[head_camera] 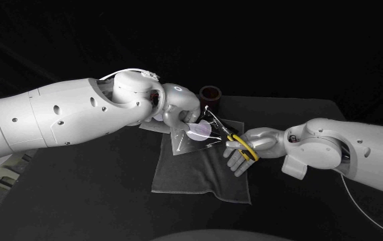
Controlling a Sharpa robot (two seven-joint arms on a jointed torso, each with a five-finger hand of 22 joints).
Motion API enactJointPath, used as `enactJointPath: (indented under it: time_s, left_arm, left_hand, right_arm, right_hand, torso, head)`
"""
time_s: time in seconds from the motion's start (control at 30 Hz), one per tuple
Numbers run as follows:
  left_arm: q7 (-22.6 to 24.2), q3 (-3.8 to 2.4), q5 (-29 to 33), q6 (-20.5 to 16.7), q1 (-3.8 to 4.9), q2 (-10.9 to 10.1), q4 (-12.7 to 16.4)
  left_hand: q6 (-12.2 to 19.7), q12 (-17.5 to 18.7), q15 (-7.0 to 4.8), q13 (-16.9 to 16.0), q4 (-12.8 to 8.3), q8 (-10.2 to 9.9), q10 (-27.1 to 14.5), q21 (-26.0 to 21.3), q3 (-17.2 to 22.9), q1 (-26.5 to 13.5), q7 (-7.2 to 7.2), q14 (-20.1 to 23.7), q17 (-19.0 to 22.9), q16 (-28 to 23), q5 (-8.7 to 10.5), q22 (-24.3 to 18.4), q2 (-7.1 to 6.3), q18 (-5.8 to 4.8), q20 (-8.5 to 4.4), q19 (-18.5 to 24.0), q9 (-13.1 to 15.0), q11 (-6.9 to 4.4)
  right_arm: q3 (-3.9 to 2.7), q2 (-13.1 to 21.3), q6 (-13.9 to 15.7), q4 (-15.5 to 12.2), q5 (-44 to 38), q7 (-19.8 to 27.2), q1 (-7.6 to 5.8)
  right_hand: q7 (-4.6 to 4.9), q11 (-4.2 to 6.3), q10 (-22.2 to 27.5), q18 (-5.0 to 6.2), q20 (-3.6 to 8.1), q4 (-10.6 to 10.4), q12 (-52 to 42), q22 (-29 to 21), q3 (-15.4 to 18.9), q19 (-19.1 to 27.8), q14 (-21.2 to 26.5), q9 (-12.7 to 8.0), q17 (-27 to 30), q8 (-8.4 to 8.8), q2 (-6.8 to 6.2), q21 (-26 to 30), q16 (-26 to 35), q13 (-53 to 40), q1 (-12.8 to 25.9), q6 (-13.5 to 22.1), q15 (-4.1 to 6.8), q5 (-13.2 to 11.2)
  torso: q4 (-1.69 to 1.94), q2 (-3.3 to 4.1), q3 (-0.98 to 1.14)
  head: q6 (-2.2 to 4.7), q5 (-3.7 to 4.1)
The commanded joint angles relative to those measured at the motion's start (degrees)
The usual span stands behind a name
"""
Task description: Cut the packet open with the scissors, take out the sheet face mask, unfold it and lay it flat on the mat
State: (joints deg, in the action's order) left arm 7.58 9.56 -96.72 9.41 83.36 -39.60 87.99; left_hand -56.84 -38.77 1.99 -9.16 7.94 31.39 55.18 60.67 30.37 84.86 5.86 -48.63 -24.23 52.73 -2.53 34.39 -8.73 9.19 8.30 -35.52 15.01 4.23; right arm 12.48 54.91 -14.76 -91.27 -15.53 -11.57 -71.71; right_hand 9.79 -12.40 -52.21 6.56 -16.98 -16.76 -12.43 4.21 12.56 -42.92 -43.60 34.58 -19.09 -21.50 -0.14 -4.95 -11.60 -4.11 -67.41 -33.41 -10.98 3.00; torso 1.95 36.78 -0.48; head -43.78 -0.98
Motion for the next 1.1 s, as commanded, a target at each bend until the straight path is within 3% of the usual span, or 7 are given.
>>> enactJointPath:
  time_s: [0.03, 0.83, 1.1]
  left_arm:
    - [0.05, 0.02, -1.00, 1.07, 0.02, 0.10, -0.09]
    - [0.18, 0.03, -1.23, 1.15, 0.03, 0.46, 0.08]
    - [0.08, 0.03, -1.25, 1.02, 0.03, 0.41, 0.04]
  left_hand:
    - [-0.36, 0.25, -0.05, -0.10, -7.99, 0.13, 0.16, 0.12, 8.15, -0.16, -0.08, 0.33, 0.08, -0.34, -0.20, 0.03, 0.60, 1.16, -0.06, 0.30, 2.28, 0.17]
    - [-0.32, 0.30, -0.04, -0.12, -7.97, 0.08, 0.14, 0.13, 8.16, -0.23, -0.07, 0.34, 0.08, -0.33, -0.20, 0.02, 0.65, 1.15, -0.06, 0.31, 2.44, 0.18]
    - [-0.32, 0.30, -0.04, -0.12, -7.97, 0.08, 0.14, 0.13, 8.16, -0.23, -0.07, 0.34, 0.08, -0.33, -0.20, 0.02, 0.65, 1.15, -0.06, 0.31, 2.44, 0.18]
  right_arm:
    - [-0.05, -0.13, -1.33, 0.23, 0.04, -0.73, -0.11]
    - [0.00, -2.38, 0.59, 1.74, -0.21, -0.95, -0.24]
    - [0.00, -2.32, 0.57, 1.85, -0.37, -1.14, -0.26]
  right_hand:
    - [6.70, -0.57, -1.03, 2.29, 0.49, -0.05, -0.36, 0.08, 0.27, -0.08, 0.57, -0.06, 0.05, -0.11, 0.15, -0.23, -0.34, 0.05, 0.28, -0.46, -0.61, -0.21]
    - [6.62, -0.48, -1.27, 2.40, 0.48, -0.05, -0.56, 0.10, 0.25, -0.22, 0.27, -0.24, 0.17, -0.41, 0.33, -0.33, -0.64, 0.08, 0.34, -0.67, -0.50, -0.22]
    - [5.74, 0.55, -3.85, 3.28, 0.50, 0.09, -2.22, 0.18, 1.42, -1.09, -2.71, -1.27, 0.64, -2.20, 2.06, -0.89, -2.80, 0.07, -0.49, -2.49, 0.51, -0.24]
  torso:
    - [-0.01, 0.03, 0.06]
    - [0.02, 0.03, 0.01]
    - [-0.01, 0.00, 0.03]
  head:
    - [0.08, -0.08]
    - [-0.07, 0.04]
    - [-0.29, -0.06]
